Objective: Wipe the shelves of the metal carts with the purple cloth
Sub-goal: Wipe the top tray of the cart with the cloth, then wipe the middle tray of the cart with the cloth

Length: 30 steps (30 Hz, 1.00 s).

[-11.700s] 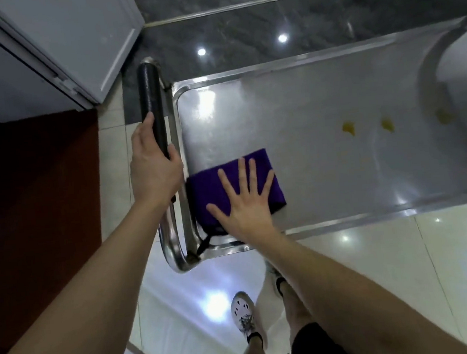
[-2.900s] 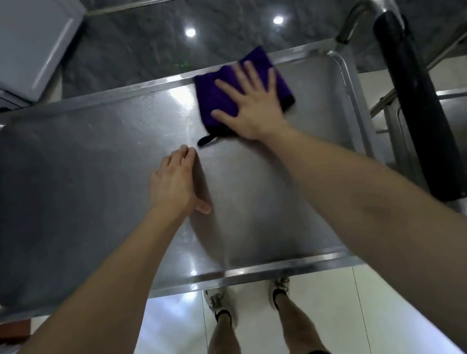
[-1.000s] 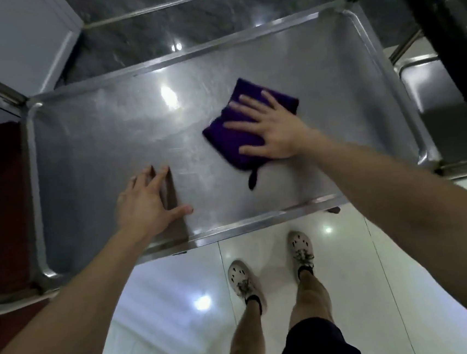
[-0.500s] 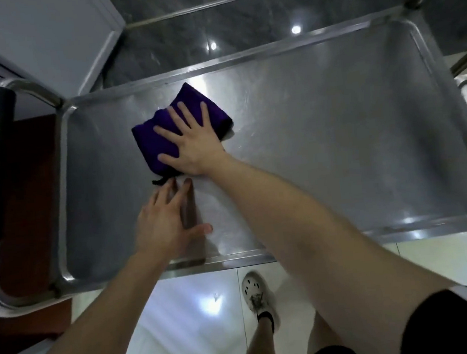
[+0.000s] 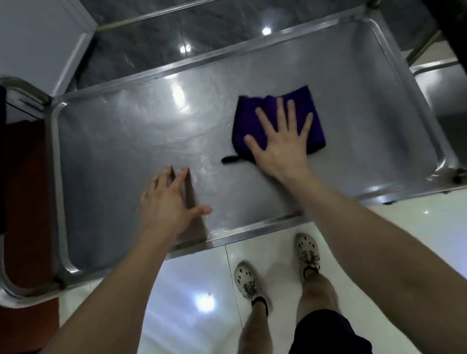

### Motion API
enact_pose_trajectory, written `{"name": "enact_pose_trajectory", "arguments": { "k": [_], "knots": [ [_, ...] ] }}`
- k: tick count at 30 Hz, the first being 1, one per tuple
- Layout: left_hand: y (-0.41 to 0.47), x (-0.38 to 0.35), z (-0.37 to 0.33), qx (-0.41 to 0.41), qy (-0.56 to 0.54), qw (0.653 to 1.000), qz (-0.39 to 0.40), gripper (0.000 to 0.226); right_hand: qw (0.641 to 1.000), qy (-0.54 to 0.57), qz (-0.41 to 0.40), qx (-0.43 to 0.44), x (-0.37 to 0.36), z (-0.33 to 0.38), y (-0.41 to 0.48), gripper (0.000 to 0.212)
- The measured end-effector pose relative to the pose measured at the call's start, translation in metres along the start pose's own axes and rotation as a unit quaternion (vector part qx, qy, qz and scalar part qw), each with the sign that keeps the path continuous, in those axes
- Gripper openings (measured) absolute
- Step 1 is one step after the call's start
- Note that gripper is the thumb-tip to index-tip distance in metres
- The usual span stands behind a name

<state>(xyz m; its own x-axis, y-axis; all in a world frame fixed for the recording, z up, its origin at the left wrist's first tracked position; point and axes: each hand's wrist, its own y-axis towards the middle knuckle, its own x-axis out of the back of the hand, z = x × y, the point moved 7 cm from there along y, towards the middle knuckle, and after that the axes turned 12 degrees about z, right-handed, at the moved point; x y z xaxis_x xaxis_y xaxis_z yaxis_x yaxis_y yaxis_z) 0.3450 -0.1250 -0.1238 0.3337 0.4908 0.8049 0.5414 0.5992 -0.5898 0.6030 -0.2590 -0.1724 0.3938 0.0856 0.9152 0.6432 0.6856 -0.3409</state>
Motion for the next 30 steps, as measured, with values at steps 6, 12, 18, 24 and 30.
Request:
{"name": "enact_pose_trajectory", "arguments": {
  "k": [6,12,18,24,30],
  "knots": [
    [0.0,-0.001,-0.002,-0.013,-0.01,1.0,0.019,0.122,0.985,-0.067,0.075,0.139,-0.066,0.051,-0.136,0.082],
    [0.001,0.008,-0.014,-0.023,-0.099,0.995,-0.01,0.055,0.981,0.123,0.07,0.131,-0.026,0.031,-0.151,0.062],
    [-0.007,-0.009,-0.061,-0.078,-0.246,0.966,0.008,0.059,0.991,0.121,0.032,0.042,0.02,0.002,-0.098,0.053],
    [-0.025,-0.039,-0.041,-0.048,-0.196,0.979,-0.013,0.034,0.991,0.102,0.075,0.043,0.022,-0.009,-0.107,0.03],
    [-0.097,-0.058,-0.01,-0.086,-0.254,0.963,-0.023,0.016,0.981,0.142,0.068,0.109,0.02,-0.025,-0.199,0.028]
  ]
}}
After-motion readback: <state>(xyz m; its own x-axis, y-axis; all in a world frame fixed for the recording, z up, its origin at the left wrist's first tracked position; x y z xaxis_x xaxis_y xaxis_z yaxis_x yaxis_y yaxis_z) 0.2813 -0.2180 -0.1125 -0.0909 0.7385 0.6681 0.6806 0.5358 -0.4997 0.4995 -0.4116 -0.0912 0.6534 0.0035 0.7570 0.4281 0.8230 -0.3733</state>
